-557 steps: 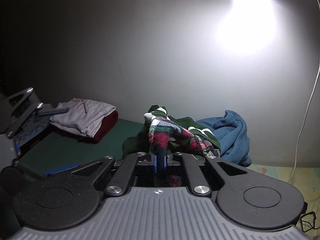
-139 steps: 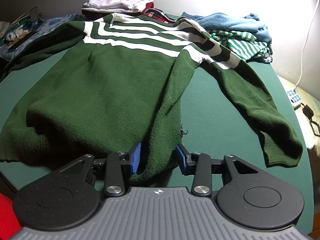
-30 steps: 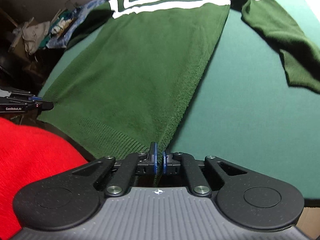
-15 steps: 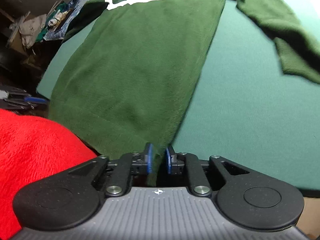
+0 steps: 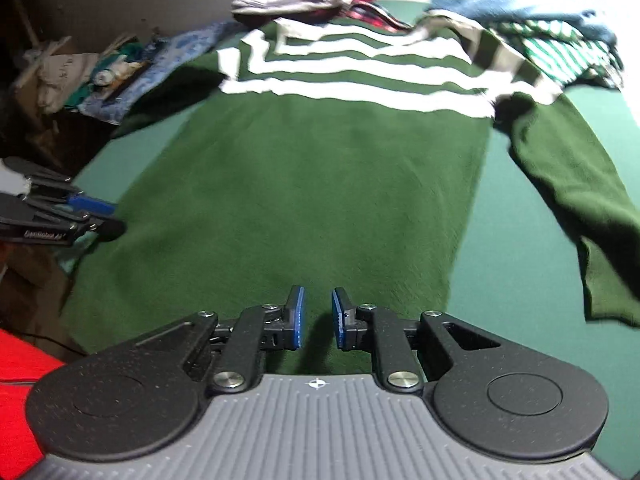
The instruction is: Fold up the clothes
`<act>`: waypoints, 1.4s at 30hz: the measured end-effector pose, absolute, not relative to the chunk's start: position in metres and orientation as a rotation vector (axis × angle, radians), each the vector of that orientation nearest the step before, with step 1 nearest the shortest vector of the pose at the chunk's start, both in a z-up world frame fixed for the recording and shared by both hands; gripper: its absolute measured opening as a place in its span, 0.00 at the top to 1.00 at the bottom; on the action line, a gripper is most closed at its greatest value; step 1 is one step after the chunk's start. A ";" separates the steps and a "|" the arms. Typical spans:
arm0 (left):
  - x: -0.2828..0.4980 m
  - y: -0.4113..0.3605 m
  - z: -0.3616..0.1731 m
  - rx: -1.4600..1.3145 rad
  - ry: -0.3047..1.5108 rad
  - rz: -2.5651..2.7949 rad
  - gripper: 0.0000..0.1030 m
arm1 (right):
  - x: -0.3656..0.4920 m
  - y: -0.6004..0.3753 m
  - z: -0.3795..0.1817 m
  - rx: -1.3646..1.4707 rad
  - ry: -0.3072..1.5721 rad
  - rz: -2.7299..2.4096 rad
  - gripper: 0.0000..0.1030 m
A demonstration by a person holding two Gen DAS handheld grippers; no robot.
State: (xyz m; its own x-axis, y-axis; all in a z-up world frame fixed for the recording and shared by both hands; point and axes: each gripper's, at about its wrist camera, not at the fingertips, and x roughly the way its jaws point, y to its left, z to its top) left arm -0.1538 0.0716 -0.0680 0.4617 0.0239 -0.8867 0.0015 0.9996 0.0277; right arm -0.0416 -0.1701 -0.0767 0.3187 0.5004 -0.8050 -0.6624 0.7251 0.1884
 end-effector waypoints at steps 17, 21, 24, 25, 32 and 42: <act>-0.086 0.067 -0.068 0.191 0.957 0.046 0.73 | -0.010 -0.179 -0.076 -0.207 0.937 0.639 0.91; -0.080 0.078 -0.080 0.200 0.948 0.076 0.70 | 0.006 -0.172 -0.079 -0.227 0.905 0.609 0.95; -0.088 0.086 -0.081 0.210 0.935 0.075 0.67 | 0.018 -0.168 -0.082 -0.242 0.881 0.588 0.98; -0.090 0.088 -0.081 0.213 0.935 0.076 0.65 | 0.022 -0.166 -0.083 -0.247 0.872 0.580 0.98; -0.070 0.087 -0.063 0.229 0.886 0.028 0.65 | 0.057 -0.132 -0.077 -0.245 0.828 0.586 0.89; -0.014 0.108 -0.088 0.237 0.876 0.119 0.51 | 0.112 -0.118 -0.087 -0.261 0.805 0.502 0.88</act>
